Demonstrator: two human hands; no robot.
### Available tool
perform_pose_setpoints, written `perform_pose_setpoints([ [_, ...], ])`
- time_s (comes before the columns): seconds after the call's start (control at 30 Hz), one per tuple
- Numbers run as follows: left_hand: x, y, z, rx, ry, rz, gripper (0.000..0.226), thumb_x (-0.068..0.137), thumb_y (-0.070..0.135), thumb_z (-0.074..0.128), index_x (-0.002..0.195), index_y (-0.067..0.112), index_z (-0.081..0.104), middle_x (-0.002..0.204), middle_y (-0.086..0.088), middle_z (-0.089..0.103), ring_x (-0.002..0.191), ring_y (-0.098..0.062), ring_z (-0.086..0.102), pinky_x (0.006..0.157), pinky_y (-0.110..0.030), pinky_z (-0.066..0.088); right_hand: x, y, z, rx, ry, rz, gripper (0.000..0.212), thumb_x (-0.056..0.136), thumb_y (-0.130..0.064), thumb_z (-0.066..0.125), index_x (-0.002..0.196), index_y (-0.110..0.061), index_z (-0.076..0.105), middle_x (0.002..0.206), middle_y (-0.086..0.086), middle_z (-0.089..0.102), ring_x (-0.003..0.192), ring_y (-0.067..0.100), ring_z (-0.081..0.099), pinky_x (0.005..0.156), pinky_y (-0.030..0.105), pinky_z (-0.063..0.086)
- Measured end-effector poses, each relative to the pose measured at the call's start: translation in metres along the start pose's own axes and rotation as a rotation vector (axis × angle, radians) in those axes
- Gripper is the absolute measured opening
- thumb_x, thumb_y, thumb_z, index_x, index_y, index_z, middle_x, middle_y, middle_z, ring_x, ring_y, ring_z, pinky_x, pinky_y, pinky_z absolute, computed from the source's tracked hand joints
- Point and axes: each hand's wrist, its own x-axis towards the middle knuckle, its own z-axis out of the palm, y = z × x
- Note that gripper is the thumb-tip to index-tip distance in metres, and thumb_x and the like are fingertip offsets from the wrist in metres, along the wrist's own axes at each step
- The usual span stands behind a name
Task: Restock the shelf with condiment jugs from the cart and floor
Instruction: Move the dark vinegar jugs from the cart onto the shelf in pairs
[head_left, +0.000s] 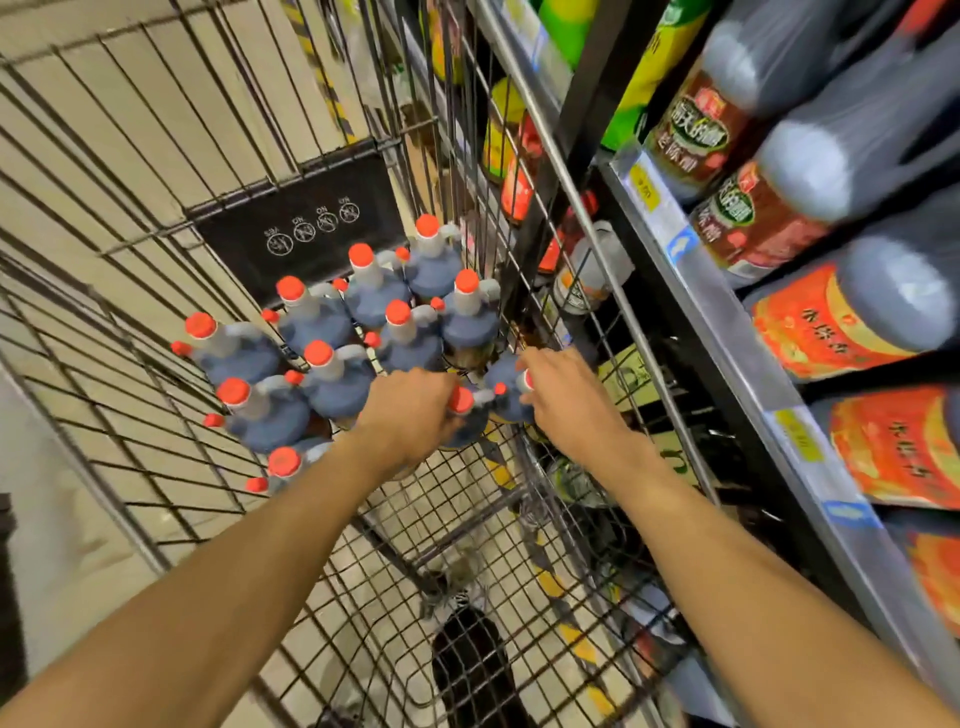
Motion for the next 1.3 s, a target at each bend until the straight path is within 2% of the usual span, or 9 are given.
perform_pose_setpoints([
  [0.17, -0.017, 0.012, -0.001, -0.024, 0.0, 0.134, 0.025, 0.087, 0.04, 0.062, 0.104, 0.022, 0.064, 0.104, -0.008, 0.071, 0.097, -0.037, 0.065, 0.066, -0.035, 0.039, -0.036, 0.008, 0.007, 0.064, 0.095, -0.019, 0.033, 0.089, -0.007, 0.068, 0.12, -0.01, 0.056, 0.111, 0.008, 0.067, 0.1, 0.026, 0.052, 0.084, 0.036, 0.045],
  [0.3, -0.029, 0.017, 0.002, -0.096, -0.014, 0.227, 0.024, 0.085, 0.037, 0.064, 0.099, 0.018, 0.065, 0.096, -0.008, 0.071, 0.091, -0.035, 0.066, 0.068, -0.037, 0.047, -0.062, 0.01, 0.011, 0.11, 0.059, 0.014, 0.028, 0.095, -0.014, 0.064, 0.122, -0.012, 0.055, 0.114, 0.006, 0.067, 0.103, 0.026, 0.05, 0.081, 0.033, 0.038],
  [0.47, -0.036, 0.018, 0.021, -0.171, -0.062, 0.268, 0.019, 0.086, 0.034, 0.068, 0.093, 0.017, 0.062, 0.09, -0.008, 0.07, 0.086, -0.033, 0.064, 0.064, -0.035, 0.04, -0.078, 0.013, 0.025, 0.222, 0.039, 0.059, 0.027, 0.094, -0.018, 0.066, 0.118, -0.018, 0.055, 0.114, 0.001, 0.067, 0.101, 0.02, 0.046, 0.086, 0.038, 0.045],
  [0.7, -0.035, 0.002, 0.035, -0.513, -0.007, 0.193, 0.022, 0.076, 0.023, 0.081, 0.093, 0.013, 0.071, 0.083, 0.001, 0.07, 0.077, -0.02, 0.061, 0.068, -0.035, 0.046, -0.078, 0.021, 0.038, 0.737, 0.059, 0.188, 0.042, 0.084, -0.011, 0.077, 0.114, -0.032, 0.058, 0.109, -0.008, 0.059, 0.098, -0.004, 0.055, 0.076, 0.012, 0.041],
  [0.9, -0.046, 0.005, 0.068, -0.713, -0.025, -0.018, 0.069, 0.066, 0.022, 0.093, 0.126, 0.016, 0.059, 0.104, 0.006, 0.064, 0.091, -0.013, 0.057, 0.074, -0.006, 0.039, -0.079, 0.036, 0.049, 0.873, 0.019, 0.171, 0.05, 0.076, 0.004, 0.08, 0.106, -0.031, 0.061, 0.109, -0.012, 0.065, 0.093, -0.02, 0.058, 0.076, 0.0, 0.044],
  [1.0, -0.044, -0.001, 0.086, -0.886, -0.07, -0.176, 0.099, 0.053, 0.031, 0.097, 0.137, 0.022, 0.048, 0.121, 0.004, 0.063, 0.103, -0.016, 0.06, 0.093, -0.027, 0.05, -0.076, 0.044, 0.053, 0.931, -0.042, 0.18, 0.054, 0.074, 0.005, 0.082, 0.107, -0.032, 0.061, 0.109, -0.015, 0.066, 0.091, -0.019, 0.059, 0.074, 0.002, 0.046],
  [1.1, -0.04, -0.011, 0.103, -0.924, -0.144, -0.173, 0.104, 0.043, 0.044, 0.093, 0.136, 0.024, 0.052, 0.122, 0.007, 0.069, 0.112, -0.017, 0.066, 0.099, -0.045, 0.054, -0.072, 0.051, 0.06, 0.972, -0.098, 0.22, 0.06, 0.075, 0.004, 0.083, 0.116, -0.032, 0.058, 0.114, -0.017, 0.062, 0.101, -0.01, 0.059, 0.073, 0.004, 0.047],
  [1.23, -0.037, -0.013, 0.118, -0.937, -0.18, -0.166, 0.11, 0.041, 0.039, 0.092, 0.141, 0.023, 0.047, 0.123, 0.005, 0.069, 0.114, -0.017, 0.066, 0.098, -0.046, 0.055, -0.073, 0.061, 0.083, 1.058, -0.263, 0.296, 0.095, 0.072, 0.008, 0.083, 0.147, -0.028, 0.038, 0.132, -0.013, 0.056, 0.123, 0.013, 0.057, 0.092, 0.023, 0.052],
  [1.3, -0.035, -0.01, 0.117, -0.933, -0.182, -0.133, 0.113, 0.04, 0.036, 0.092, 0.141, 0.023, 0.045, 0.125, 0.004, 0.067, 0.115, -0.017, 0.065, 0.1, -0.043, 0.054, -0.074, 0.063, 0.092, 1.069, -0.304, 0.301, 0.103, 0.07, 0.01, 0.084, 0.152, -0.025, 0.031, 0.135, -0.01, 0.055, 0.125, 0.014, 0.056, 0.089, 0.021, 0.054],
])
